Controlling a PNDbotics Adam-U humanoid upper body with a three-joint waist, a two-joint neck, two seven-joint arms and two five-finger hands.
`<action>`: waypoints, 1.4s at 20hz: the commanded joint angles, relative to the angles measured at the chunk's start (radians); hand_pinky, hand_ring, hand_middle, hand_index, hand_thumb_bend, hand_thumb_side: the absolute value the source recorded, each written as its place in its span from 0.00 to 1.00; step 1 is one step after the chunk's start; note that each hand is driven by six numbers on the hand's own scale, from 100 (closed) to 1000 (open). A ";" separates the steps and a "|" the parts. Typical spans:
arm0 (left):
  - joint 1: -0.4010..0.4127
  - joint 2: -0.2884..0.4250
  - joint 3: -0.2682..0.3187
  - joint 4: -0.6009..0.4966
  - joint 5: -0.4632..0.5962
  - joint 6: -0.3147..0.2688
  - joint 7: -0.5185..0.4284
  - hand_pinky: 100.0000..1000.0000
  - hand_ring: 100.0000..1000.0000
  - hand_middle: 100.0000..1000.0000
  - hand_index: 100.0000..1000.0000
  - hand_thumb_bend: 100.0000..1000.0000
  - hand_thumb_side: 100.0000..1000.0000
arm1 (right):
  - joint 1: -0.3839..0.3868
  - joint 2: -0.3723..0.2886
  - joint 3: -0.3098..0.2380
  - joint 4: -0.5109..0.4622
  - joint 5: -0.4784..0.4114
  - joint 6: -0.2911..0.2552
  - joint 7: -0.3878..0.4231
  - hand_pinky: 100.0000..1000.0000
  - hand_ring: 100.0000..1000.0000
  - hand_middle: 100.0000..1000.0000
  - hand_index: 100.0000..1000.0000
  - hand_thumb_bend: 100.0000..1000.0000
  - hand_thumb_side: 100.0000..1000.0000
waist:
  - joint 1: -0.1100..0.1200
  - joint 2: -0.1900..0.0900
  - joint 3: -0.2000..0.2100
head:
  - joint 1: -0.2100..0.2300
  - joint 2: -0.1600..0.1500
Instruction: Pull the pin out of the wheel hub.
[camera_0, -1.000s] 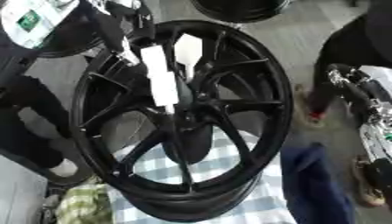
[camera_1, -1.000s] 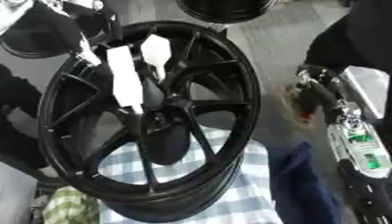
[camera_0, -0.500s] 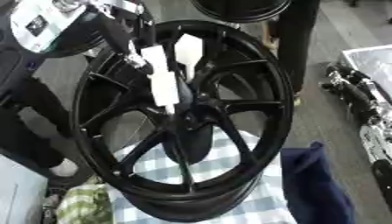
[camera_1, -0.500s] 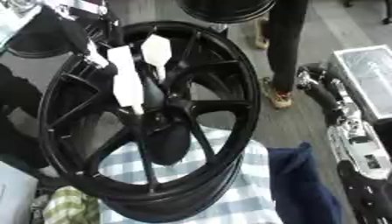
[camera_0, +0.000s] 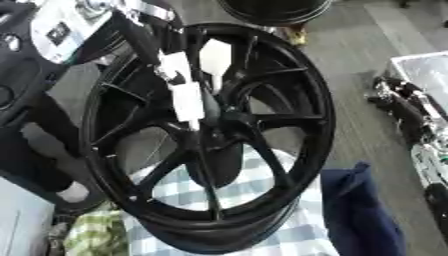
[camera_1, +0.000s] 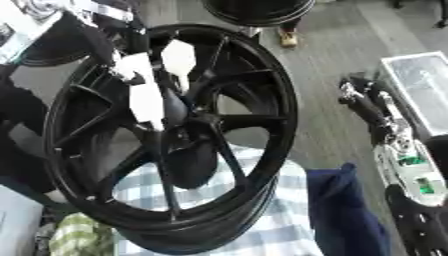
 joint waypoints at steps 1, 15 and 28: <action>-0.029 0.006 0.011 0.003 -0.015 0.001 0.000 0.86 0.73 0.65 0.67 0.43 0.40 | -0.012 -0.010 -0.002 -0.009 0.001 -0.002 0.005 0.87 0.69 0.71 0.80 0.06 0.39 | -0.004 -0.023 -0.001 | 0.004 -0.007; -0.024 0.031 0.011 -0.002 -0.041 -0.031 0.000 0.85 0.72 0.62 0.50 0.33 0.19 | -0.010 -0.011 -0.006 -0.005 0.001 -0.003 0.004 0.87 0.69 0.71 0.80 0.06 0.40 | -0.005 -0.024 0.002 | 0.007 -0.007; -0.022 0.042 0.009 -0.012 -0.032 -0.038 0.000 0.83 0.69 0.56 0.37 0.22 0.00 | -0.009 -0.010 -0.007 -0.003 0.001 -0.003 0.006 0.88 0.69 0.71 0.80 0.06 0.40 | -0.005 -0.025 0.002 | 0.007 -0.005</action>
